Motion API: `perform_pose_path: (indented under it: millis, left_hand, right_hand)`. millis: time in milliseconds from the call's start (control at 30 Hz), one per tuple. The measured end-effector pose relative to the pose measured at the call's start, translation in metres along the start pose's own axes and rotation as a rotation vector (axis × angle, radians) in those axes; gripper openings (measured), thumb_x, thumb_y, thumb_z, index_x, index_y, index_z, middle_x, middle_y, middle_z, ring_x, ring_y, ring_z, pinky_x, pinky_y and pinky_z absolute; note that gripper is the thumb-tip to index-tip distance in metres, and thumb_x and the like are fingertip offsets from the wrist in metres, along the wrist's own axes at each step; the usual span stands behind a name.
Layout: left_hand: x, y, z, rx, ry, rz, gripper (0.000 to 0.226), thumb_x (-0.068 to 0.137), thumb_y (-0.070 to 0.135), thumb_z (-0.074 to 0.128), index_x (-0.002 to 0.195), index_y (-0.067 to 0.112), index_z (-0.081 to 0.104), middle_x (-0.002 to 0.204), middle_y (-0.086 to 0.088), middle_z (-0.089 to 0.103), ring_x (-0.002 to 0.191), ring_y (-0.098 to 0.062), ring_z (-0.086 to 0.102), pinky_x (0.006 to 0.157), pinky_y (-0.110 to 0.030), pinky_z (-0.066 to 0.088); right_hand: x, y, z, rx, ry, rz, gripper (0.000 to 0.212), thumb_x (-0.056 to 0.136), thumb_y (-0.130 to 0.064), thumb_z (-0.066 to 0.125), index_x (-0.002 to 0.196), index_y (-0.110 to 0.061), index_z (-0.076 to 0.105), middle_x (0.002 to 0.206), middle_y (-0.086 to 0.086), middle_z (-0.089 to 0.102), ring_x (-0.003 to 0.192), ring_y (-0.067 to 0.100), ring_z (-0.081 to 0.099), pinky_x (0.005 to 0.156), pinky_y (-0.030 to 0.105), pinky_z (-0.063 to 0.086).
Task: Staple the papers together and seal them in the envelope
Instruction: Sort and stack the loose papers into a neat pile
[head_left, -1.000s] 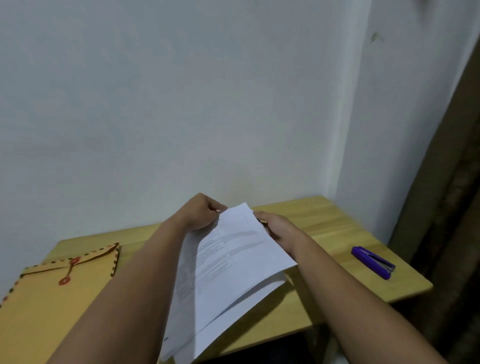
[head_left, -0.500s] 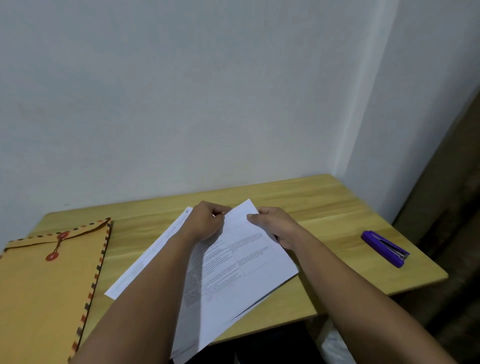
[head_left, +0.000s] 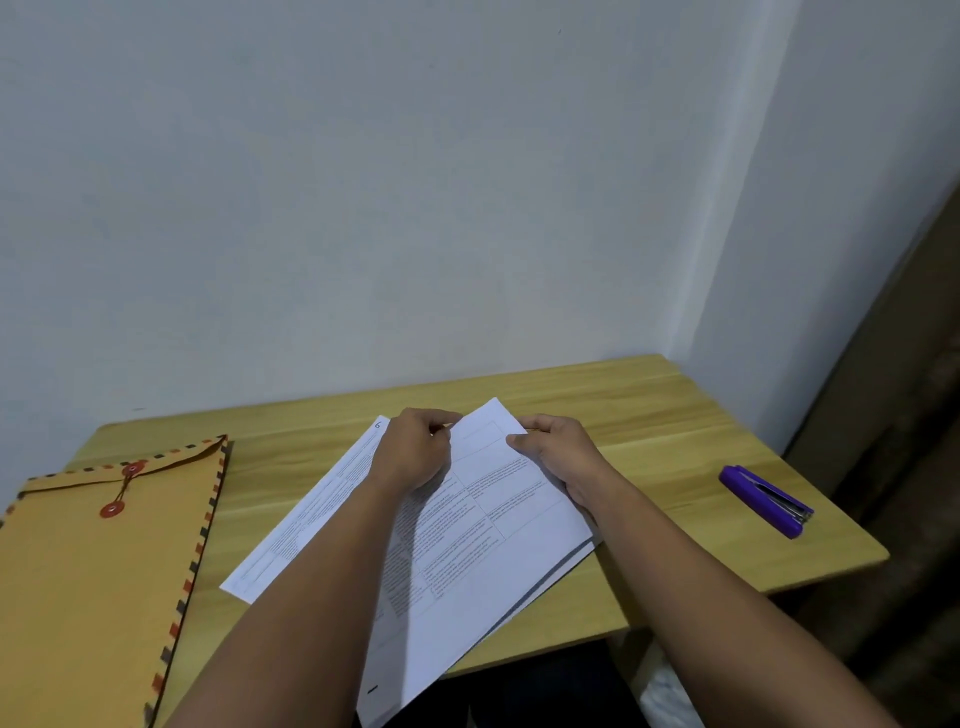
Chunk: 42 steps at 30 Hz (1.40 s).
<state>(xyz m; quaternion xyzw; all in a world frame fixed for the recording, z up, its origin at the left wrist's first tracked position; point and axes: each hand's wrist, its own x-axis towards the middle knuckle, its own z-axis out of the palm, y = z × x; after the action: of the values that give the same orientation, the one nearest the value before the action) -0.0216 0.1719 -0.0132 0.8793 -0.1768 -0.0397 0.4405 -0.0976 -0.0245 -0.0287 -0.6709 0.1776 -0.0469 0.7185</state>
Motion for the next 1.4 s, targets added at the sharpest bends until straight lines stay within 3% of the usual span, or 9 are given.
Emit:
perform_pose_path:
  millis: [233,400,533,700,833,967,1067,1167,1400]
  left_hand:
    - [0.001,0.007,-0.003,-0.058,0.029,0.055,0.036,0.096,0.01,0.053,0.106,0.033,0.077,0.088,0.019,0.073,0.084,-0.002,0.068,0.073,-0.022,0.047]
    - [0.002,0.006,-0.005,-0.08,0.031,0.072,0.035,0.094,0.013,0.053,0.108,0.035,0.077,0.086,0.017,0.075,0.078,-0.001,0.069,0.071,-0.021,0.049]
    - [0.0,0.005,-0.006,-0.081,-0.002,0.105,0.036,0.094,0.012,0.053,0.106,0.037,0.076,0.071,0.02,0.072,0.066,0.002,0.066,0.066,-0.02,0.046]
    - [0.002,0.002,-0.007,-0.07,-0.002,0.134,0.032,0.094,0.014,0.057,0.109,0.034,0.076,0.094,0.012,0.072,0.068,0.0,0.065,0.066,-0.02,0.046]
    - [0.002,0.002,-0.007,-0.03,0.026,0.147,0.021,0.088,0.017,0.064,0.097,0.034,0.072,0.107,0.015,0.061,0.078,-0.009,0.065,0.074,-0.026,0.048]
    - [0.005,0.0,-0.009,-0.023,-0.01,0.152,0.016,0.084,0.014,0.065,0.085,0.029,0.068,0.089,0.012,0.07,0.081,-0.012,0.066,0.074,-0.032,0.053]
    - [0.007,0.0,-0.009,-0.033,-0.024,0.143,0.017,0.083,0.01,0.066,0.083,0.027,0.067,0.076,0.01,0.065,0.075,-0.015,0.064,0.072,-0.034,0.053]
    - [0.008,0.001,-0.008,-0.052,-0.052,0.151,0.018,0.083,0.009,0.068,0.082,0.027,0.067,0.073,0.01,0.064,0.069,-0.01,0.061,0.071,-0.036,0.054]
    - [0.008,0.003,-0.006,0.003,-0.065,0.172,0.009,0.089,0.024,0.064,0.09,0.03,0.071,0.076,0.007,0.071,0.073,-0.015,0.066,0.073,-0.035,0.053]
  right_hand:
    - [-0.007,-0.009,-0.001,0.118,0.025,-0.021,0.024,0.091,0.003,0.075,0.115,-0.001,0.075,0.101,0.018,0.082,0.084,0.029,0.08,0.068,0.034,0.064]
    - [-0.01,-0.01,0.0,0.138,0.038,-0.036,0.022,0.091,0.004,0.075,0.113,0.001,0.074,0.1,0.017,0.082,0.08,0.027,0.079,0.064,0.032,0.062]
    - [-0.015,-0.009,0.003,0.128,-0.008,-0.073,0.019,0.095,0.008,0.067,0.112,0.002,0.072,0.098,0.016,0.082,0.077,0.025,0.078,0.061,0.029,0.061]
    - [-0.018,-0.009,0.002,0.118,-0.026,-0.105,0.021,0.096,0.01,0.064,0.114,0.002,0.071,0.098,0.015,0.082,0.075,0.023,0.078,0.062,0.03,0.062]
    - [-0.017,-0.006,0.002,0.131,-0.015,-0.127,0.016,0.095,0.009,0.065,0.107,-0.001,0.071,0.097,0.017,0.081,0.075,0.026,0.078,0.064,0.033,0.063]
    - [-0.017,-0.004,0.0,0.094,-0.026,-0.133,0.012,0.095,0.005,0.068,0.103,-0.003,0.071,0.094,0.016,0.081,0.076,0.026,0.076,0.071,0.037,0.062]
    - [-0.016,-0.006,0.0,0.048,-0.017,-0.16,0.013,0.095,-0.006,0.074,0.108,-0.002,0.071,0.097,0.016,0.082,0.078,0.025,0.077,0.071,0.033,0.062]
    - [-0.012,-0.006,0.0,0.03,0.013,-0.211,0.013,0.097,-0.011,0.074,0.108,-0.004,0.073,0.097,0.014,0.082,0.08,0.023,0.078,0.076,0.034,0.062]
    - [-0.01,-0.003,0.006,0.143,0.093,-0.267,0.014,0.098,-0.001,0.07,0.106,0.01,0.068,0.086,0.016,0.078,0.068,0.018,0.072,0.066,0.027,0.061]
